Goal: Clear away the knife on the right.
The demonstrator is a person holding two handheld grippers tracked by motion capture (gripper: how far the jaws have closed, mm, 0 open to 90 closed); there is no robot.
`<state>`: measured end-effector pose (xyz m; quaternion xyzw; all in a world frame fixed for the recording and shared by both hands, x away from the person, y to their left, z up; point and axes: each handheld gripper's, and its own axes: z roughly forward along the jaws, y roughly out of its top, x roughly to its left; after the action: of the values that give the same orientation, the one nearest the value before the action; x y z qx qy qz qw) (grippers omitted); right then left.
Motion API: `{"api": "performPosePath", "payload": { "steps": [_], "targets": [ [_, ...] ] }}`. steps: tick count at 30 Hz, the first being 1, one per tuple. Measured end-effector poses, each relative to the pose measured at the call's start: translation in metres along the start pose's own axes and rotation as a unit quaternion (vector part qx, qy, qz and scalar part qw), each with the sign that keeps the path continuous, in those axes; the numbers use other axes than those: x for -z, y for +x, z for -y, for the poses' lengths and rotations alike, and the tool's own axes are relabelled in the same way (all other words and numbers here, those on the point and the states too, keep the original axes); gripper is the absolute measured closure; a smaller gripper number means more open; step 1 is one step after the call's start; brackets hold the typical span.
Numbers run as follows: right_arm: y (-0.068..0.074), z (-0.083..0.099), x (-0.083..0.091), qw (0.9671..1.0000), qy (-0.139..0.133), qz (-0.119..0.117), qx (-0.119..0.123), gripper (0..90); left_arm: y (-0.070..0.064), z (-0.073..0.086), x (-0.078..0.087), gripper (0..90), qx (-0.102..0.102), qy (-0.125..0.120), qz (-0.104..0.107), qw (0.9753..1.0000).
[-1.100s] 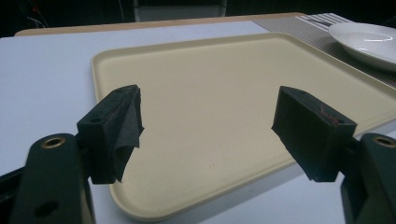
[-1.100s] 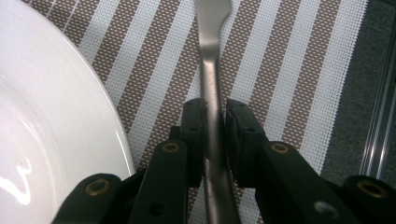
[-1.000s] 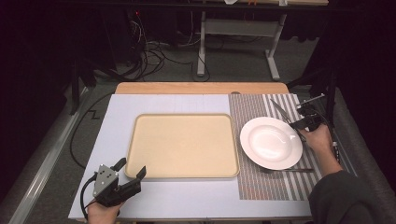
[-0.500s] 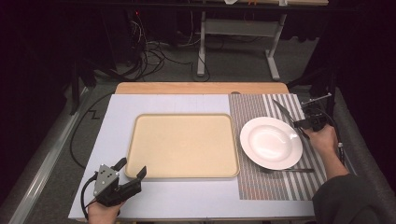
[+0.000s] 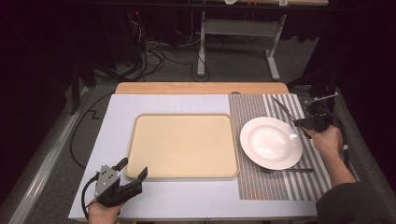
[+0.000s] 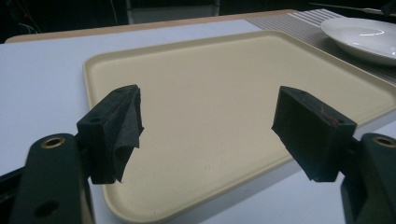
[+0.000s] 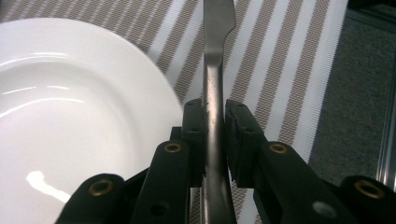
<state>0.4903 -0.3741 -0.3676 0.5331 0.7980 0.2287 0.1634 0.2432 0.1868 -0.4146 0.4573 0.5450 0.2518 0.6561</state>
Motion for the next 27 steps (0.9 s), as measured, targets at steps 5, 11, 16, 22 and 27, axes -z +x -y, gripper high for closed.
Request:
{"api": "performPosePath", "payload": {
  "steps": [5,11,16,22,27],
  "targets": [
    [0.013,0.004,0.008,0.9999,-0.007,-0.007,0.008,80.0,-0.001,0.001,0.0,24.9,0.002,0.004,0.007,1.0],
    [0.034,0.009,0.018,0.9993,-0.019,-0.023,0.025,80.0,0.0,-0.001,0.001,24.8,0.01,0.001,0.011,0.9999],
    [0.045,0.008,0.026,0.9985,-0.028,-0.034,0.033,80.0,0.001,-0.002,0.001,24.9,0.008,0.0,0.011,0.9999],
    [0.061,0.011,0.032,0.9971,-0.038,-0.05,0.043,79.9,0.002,-0.004,0.001,24.9,0.009,-0.004,0.006,0.9999],
    [0.077,0.017,0.036,0.9955,-0.046,-0.066,0.05,79.9,0.001,-0.005,0.004,25.0,0.012,-0.007,0.007,0.9999]
  ]
}}
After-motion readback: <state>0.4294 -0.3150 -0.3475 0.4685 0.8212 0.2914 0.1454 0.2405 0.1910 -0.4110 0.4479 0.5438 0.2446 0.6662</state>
